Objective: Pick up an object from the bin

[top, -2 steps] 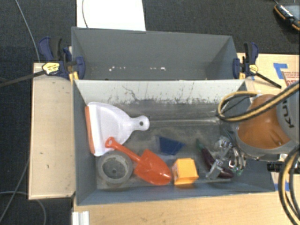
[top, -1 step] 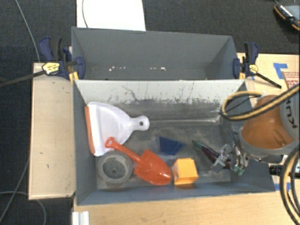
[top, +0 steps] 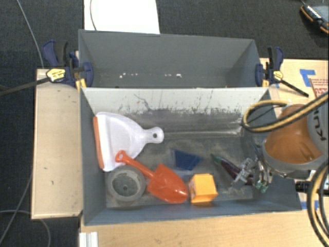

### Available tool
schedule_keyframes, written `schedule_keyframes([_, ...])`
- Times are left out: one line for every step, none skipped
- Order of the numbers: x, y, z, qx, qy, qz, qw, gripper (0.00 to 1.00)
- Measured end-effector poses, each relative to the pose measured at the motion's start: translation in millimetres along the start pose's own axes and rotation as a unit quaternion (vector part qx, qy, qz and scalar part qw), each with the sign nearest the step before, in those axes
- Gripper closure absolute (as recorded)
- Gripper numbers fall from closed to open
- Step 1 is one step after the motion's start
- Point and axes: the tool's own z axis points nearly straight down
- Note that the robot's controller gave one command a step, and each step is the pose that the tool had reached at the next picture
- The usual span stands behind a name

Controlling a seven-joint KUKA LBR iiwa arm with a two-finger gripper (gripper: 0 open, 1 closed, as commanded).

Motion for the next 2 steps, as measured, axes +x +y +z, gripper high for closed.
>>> schedule_keyframes([-3.5, 0.9, -97.4, -0.001, -0.0036, -0.003, 1.0000, 1.00])
schedule_keyframes([-1.5, 0.3, -73.5, 0.000, -0.0002, -0.002, 1.0000, 1.00])
